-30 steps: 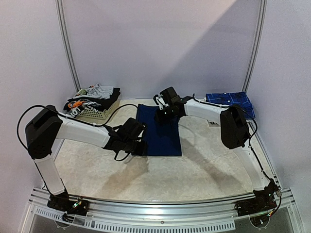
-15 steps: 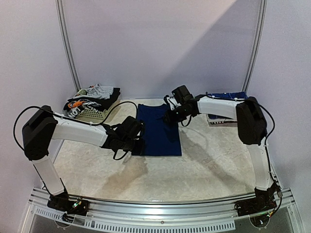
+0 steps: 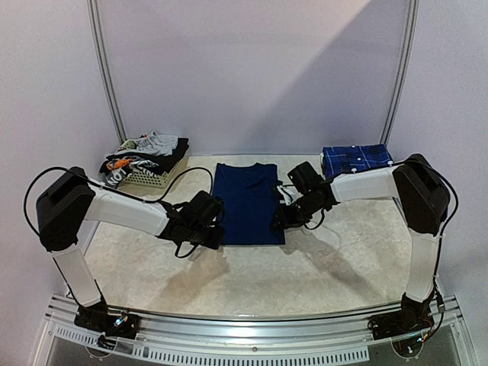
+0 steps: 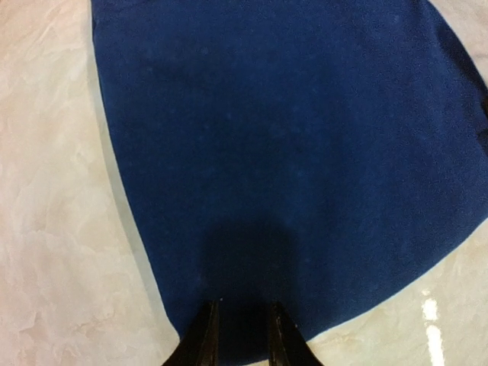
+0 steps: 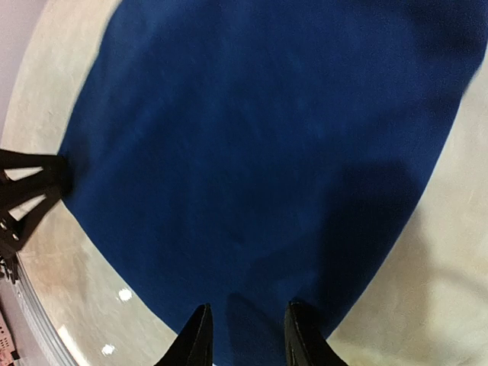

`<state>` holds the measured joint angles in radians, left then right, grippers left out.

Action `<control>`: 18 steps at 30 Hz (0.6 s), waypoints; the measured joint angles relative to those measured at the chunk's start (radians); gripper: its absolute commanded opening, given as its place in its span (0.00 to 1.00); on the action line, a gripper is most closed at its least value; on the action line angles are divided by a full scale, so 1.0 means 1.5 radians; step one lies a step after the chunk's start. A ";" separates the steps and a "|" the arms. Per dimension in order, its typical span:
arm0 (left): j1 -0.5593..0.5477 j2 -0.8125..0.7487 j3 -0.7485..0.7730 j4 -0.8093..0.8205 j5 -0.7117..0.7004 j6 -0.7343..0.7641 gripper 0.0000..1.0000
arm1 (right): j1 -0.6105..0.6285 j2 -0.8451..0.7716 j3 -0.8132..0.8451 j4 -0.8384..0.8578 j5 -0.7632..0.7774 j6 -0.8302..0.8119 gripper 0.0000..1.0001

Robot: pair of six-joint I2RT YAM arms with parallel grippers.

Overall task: Fold and stack the mixed laundry pile
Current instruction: Pick up the 2/3-rectangle-folded T-shirt from the center of the board.

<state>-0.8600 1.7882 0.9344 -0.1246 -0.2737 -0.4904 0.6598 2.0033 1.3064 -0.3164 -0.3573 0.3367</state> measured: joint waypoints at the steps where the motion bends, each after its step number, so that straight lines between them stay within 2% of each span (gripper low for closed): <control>1: 0.000 0.000 -0.009 0.003 0.000 -0.004 0.22 | 0.001 0.000 -0.014 0.004 -0.005 0.003 0.32; 15: -0.022 -0.042 -0.109 0.076 -0.016 -0.058 0.22 | 0.009 -0.058 -0.146 0.083 -0.014 0.043 0.32; 18: -0.029 -0.065 -0.128 0.067 -0.023 -0.066 0.24 | 0.020 -0.077 -0.164 0.078 -0.003 0.050 0.35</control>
<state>-0.9039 1.6901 0.7422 -0.0235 -0.3088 -0.5888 0.6895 1.8877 1.0603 -0.2001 -0.3622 0.4110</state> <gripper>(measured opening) 0.223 0.324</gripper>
